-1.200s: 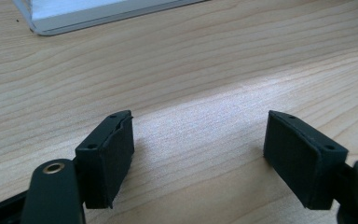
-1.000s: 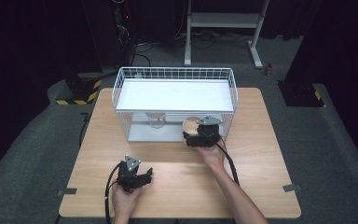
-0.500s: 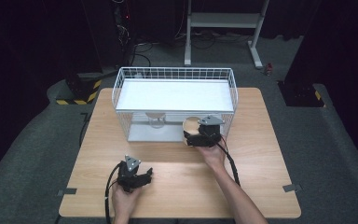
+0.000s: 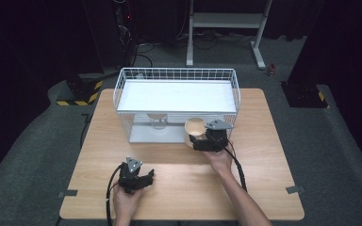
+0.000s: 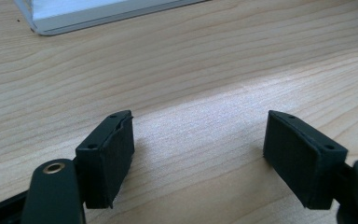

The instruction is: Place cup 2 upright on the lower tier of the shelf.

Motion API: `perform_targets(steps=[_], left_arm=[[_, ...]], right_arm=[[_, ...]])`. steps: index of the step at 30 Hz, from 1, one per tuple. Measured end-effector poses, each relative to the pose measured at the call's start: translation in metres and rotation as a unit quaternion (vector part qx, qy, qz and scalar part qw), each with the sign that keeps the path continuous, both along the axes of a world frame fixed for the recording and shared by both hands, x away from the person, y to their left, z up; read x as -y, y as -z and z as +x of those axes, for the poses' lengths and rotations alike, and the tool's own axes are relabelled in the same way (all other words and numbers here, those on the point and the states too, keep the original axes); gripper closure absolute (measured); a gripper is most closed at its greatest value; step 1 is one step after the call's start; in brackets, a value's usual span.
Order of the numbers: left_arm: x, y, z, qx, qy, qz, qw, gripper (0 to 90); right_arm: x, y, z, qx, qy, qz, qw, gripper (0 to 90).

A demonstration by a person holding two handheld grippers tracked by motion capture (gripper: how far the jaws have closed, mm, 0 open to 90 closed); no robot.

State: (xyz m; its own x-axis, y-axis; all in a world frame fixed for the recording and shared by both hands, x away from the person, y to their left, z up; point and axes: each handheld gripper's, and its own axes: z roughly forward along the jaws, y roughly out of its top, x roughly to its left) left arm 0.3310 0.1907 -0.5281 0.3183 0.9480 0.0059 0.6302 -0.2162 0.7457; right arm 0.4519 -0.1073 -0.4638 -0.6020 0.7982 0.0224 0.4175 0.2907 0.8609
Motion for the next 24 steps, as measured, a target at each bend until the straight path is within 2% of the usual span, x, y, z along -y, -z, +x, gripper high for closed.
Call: perform_targets(steps=[9,14,24], left_arm=[[0.000,0.000,0.000,0.001,0.000,0.000,1.0000,24.8],[-0.001,0.000,0.000,0.000,0.002,0.001,1.0000,24.8],[0.000,0.000,0.000,-0.001,0.001,0.000,1.0000,24.5]], right_arm=[[0.011,0.001,-0.013,-0.004,0.002,-0.002,1.0000,9.9],[0.012,0.006,-0.021,-0.008,-0.003,-0.012,0.9999,12.4],[0.016,0.022,-0.028,-0.037,0.014,-0.013,0.9991,17.7]])
